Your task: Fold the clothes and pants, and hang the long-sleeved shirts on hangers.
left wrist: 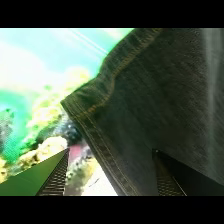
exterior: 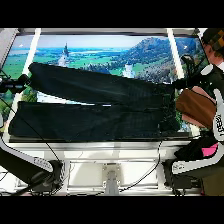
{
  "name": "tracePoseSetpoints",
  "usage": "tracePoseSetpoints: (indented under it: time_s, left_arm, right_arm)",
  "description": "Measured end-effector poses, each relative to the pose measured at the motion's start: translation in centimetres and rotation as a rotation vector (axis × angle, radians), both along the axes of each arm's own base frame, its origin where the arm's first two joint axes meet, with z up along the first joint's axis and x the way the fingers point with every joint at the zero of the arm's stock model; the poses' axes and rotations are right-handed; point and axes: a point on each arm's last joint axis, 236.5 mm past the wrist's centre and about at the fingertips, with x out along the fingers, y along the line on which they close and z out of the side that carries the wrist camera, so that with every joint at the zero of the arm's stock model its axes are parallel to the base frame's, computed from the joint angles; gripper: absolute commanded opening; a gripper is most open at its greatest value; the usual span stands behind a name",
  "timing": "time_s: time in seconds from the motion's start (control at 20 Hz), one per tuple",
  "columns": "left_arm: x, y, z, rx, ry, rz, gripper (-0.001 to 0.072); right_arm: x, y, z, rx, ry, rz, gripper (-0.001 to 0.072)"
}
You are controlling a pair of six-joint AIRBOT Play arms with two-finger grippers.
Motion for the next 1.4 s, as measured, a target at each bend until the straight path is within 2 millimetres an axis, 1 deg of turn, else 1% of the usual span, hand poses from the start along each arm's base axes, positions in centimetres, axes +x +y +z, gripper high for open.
tracePoseSetpoints:
  time_s: [0.1, 0.2, 0.3, 0.4, 0.45, 0.55, 0.65, 0.7, 0.8, 0.85, 0.95, 1.05, 1.1, 1.15, 1.2, 1.25, 1.3, 1.4]
  left_arm:
    - [0.2, 0.2, -0.5, 0.004, -0.002, 0.011, 0.0537]
    - [0.6, 0.3, -0.9, 0.010, -0.007, 0.020, 0.0526]
    - [1.1, 0.2, -1.3, 0.019, -0.018, 0.026, 0.0376]
    - [1.6, 0.0, -1.9, 0.026, -0.024, 0.028, 0.0079]
    - [1.8, -0.3, -2.2, 0.026, -0.022, 0.025, 0.0035]
    - [2.1, -0.9, -2.4, 0.030, -0.024, 0.014, 0.0034]
    - [2.1, -1.4, -2.0, 0.035, -0.020, -0.004, 0.0033]
    - [1.8, -1.8, -1.6, 0.036, -0.007, -0.026, 0.0033]
    - [1.2, -2.0, 0.4, 0.065, 0.002, -0.055, 0.0033]
    - [0.2, -1.8, 1.1, 0.085, 0.039, -0.066, 0.0034]
    - [-2.7, -1.0, 1.9, 0.141, 0.157, -0.070, 0.0035]
    - [-6.1, -0.1, 1.9, 0.183, 0.299, -0.073, 0.0035]
    - [-7.5, 0.3, 2.0, 0.196, 0.355, -0.070, 0.0036]
    - [-8.7, 0.6, 2.1, 0.208, 0.400, -0.068, 0.0043]
    - [-9.7, 0.8, 2.0, 0.212, 0.440, -0.062, 0.0166]
    - [-10.3, 1.0, 2.2, 0.223, 0.464, -0.061, 0.0509]
    - [-10.6, 1.3, 2.3, 0.237, 0.475, -0.056, 0.0707]
    - [-10.7, 1.8, 2.5, 0.253, 0.477, -0.045, 0.0704]
  right_arm:
    - [0.1, -0.1, 0.0, -0.004, -0.004, -0.001, 0.0044]
    - [0.2, -0.2, 0.0, -0.005, -0.006, -0.004, 0.0044]
    - [0.2, -0.2, 0.1, -0.006, -0.009, -0.005, 0.0044]
    - [0.2, -0.2, 0.1, -0.005, -0.009, -0.008, 0.0044]
    - [0.2, -0.2, 0.1, -0.005, -0.010, -0.010, 0.0044]
    - [0.3, -0.2, 0.1, -0.004, -0.010, -0.014, 0.0044]
    - [0.3, -0.2, 0.1, -0.002, -0.011, -0.017, 0.0044]
    - [0.3, -0.2, 0.1, -0.002, -0.011, -0.017, 0.0043]
    - [0.3, -0.2, 0.1, -0.002, -0.012, -0.018, 0.0044]
    - [0.3, -0.2, 0.1, -0.002, -0.013, -0.019, 0.0044]
    - [0.4, -0.2, 0.1, -0.001, -0.014, -0.021, 0.0044]
    - [0.4, -0.2, 0.1, 0.000, -0.014, -0.021, 0.0044]
    - [0.4, -0.2, 0.1, 0.000, -0.014, -0.022, 0.0044]
    - [0.4, -0.2, 0.1, 0.001, -0.014, -0.022, 0.0044]
    - [0.4, -0.2, 0.1, 0.001, -0.014, -0.022, 0.0044]
    - [0.4, -0.2, 0.1, 0.001, -0.014, -0.022, 0.0044]
    - [0.3, -0.2, 0.1, 0.000, -0.013, -0.021, 0.0044]
    - [0.3, -0.2, 0.1, -0.003, -0.012, -0.020, 0.0044]
